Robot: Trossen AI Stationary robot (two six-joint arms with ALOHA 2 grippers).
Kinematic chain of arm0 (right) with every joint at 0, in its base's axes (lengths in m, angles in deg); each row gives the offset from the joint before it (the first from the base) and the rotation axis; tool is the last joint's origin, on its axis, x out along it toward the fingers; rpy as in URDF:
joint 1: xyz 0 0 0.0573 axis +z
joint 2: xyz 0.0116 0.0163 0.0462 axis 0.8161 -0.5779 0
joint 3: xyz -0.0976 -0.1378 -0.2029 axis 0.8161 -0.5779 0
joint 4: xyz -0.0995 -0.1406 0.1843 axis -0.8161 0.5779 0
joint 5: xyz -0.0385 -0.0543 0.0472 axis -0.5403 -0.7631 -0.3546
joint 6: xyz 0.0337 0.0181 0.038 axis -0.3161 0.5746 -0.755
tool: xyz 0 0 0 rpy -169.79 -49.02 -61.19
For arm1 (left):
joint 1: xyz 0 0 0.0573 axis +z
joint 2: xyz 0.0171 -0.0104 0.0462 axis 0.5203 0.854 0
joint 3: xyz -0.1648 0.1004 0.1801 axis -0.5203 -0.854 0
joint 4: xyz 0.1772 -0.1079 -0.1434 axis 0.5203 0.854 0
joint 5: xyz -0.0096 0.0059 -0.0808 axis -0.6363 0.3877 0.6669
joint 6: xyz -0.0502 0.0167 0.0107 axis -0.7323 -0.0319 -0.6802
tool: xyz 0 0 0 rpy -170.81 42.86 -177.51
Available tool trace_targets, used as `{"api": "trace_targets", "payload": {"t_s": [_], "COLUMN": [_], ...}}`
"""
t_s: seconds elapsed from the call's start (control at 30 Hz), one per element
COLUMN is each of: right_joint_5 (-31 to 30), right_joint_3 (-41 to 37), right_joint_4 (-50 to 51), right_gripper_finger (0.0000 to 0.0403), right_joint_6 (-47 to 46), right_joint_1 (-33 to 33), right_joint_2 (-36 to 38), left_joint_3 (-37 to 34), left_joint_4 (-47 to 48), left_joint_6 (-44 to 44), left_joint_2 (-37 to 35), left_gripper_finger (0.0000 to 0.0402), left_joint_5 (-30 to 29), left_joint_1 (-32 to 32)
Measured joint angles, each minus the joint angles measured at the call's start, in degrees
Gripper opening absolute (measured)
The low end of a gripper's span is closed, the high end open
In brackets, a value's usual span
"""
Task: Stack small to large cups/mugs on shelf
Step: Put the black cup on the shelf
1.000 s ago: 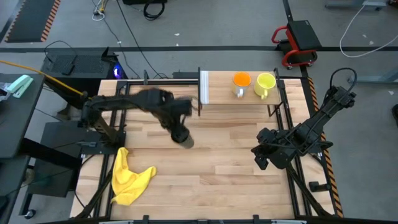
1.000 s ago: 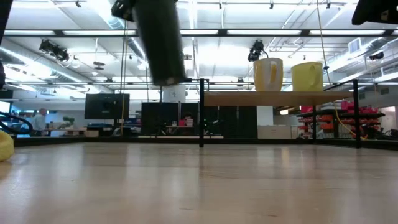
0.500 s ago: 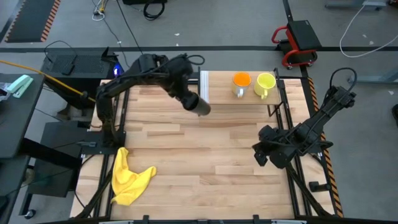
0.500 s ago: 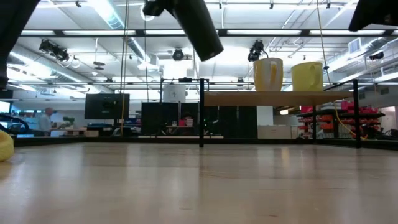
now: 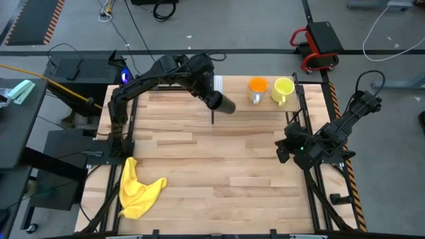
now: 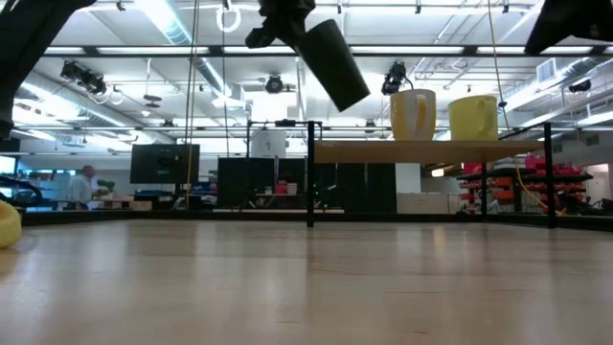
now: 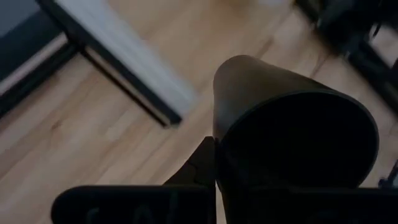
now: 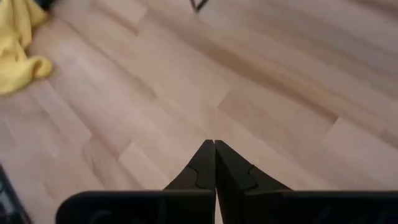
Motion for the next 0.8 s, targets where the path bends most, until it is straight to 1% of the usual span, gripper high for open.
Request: {"api": "trace_targets", "payload": {"t_s": [0.1,0.3,0.4,0.47,0.57,0.8], "right_joint_5": [-2.74,-6.63,-9.38,-10.62,-10.79,-10.78], "right_joint_3": [0.01,-0.01,-0.01,-0.01,-0.01,-0.01], "right_joint_4": [0.27,7.84,8.83,8.46,6.56,-2.41], "right_gripper_finger": [0.0006,0.0003,0.0002,0.0002,0.0002,0.0001], "right_joint_6": [1.21,-0.86,-0.52,0.95,4.27,13.86], "right_joint_1": [-1.81,-6.62,-8.85,-10.40,-12.65,-16.51], "right_joint_2": [0.77,3.00,4.75,5.85,6.80,6.95], "left_joint_3": [0.00,0.00,0.02,0.02,0.02,0.02], "left_joint_4": [-2.24,-3.42,-5.47,-6.41,-7.29,-8.79], "left_joint_6": [-0.24,-0.37,-0.39,-0.39,-0.39,-0.46], "left_joint_2": [0.00,0.00,0.00,0.00,0.00,0.03], "left_gripper_finger": [0.0009,0.0009,0.0009,0.0009,0.0009,0.0009], "left_joint_5": [-0.04,-0.19,-0.17,0.01,-0.13,-1.39], "left_joint_1": [1.07,2.11,2.07,2.21,2.57,4.40]}}
